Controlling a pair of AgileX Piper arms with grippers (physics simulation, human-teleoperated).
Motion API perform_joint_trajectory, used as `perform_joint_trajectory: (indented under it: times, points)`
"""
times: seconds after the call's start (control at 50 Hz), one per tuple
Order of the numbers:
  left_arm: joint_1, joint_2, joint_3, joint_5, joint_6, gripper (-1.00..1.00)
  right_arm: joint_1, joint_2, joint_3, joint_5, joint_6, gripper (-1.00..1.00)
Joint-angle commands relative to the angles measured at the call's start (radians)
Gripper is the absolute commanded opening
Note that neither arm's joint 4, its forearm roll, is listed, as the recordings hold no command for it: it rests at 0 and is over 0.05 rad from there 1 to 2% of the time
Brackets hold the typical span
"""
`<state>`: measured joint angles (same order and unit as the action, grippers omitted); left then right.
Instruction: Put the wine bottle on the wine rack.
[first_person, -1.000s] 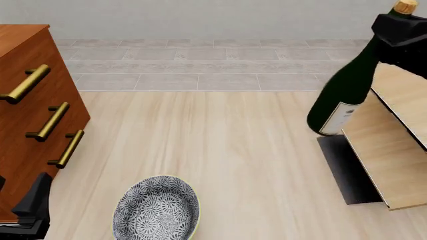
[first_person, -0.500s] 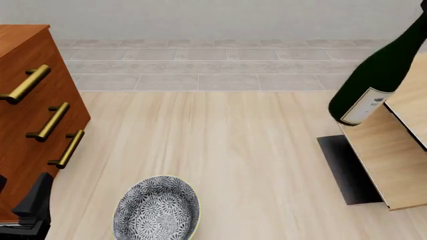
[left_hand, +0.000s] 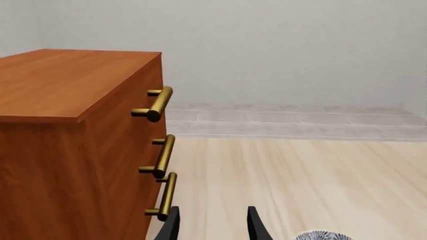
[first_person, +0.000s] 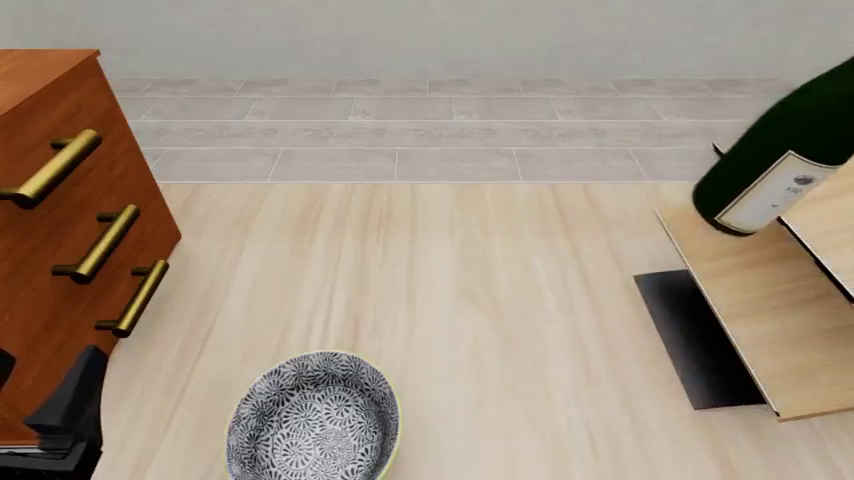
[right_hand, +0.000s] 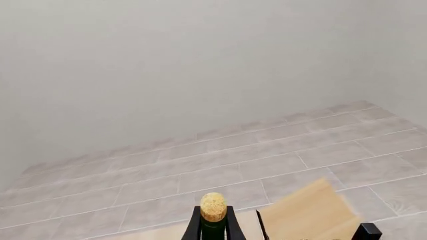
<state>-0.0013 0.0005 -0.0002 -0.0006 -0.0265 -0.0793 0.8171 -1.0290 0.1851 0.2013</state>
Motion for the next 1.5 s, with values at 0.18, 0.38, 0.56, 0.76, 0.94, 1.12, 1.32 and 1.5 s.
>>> perform_joint_trajectory:
  times: [0.18, 0.38, 0.56, 0.76, 0.94, 1.12, 1.32, 1.5]
  points:
    - [-0.003, 0.000, 0.000, 0.004, -0.002, 1.00, -0.096, 0.031, -0.079, 0.043, 0.069, -1.00]
    - [-0.004, 0.000, 0.000, 0.004, -0.007, 1.00, -0.167, 0.064, -0.126, 0.078, 0.088, -1.00]
    - [-0.007, 0.000, 0.000, 0.002, -0.007, 1.00, -0.210, 0.098, -0.155, 0.112, 0.106, -1.00]
    - [-0.007, 0.000, 0.000, 0.003, -0.011, 1.00, -0.249, 0.119, -0.155, 0.120, 0.131, -1.00]
    - [-0.014, 0.000, 0.000, 0.007, -0.012, 1.00, -0.274, 0.131, -0.151, 0.128, 0.147, -1.00]
    - [-0.020, 0.000, 0.000, 0.010, -0.013, 1.00, -0.295, 0.145, -0.166, 0.159, 0.149, -1.00]
    - [-0.021, 0.000, 0.000, 0.013, -0.009, 1.00, -0.325, 0.155, -0.156, 0.159, 0.164, -1.00]
    - [-0.026, 0.000, 0.000, 0.018, -0.008, 1.00, -0.350, 0.163, -0.126, 0.140, 0.158, -1.00]
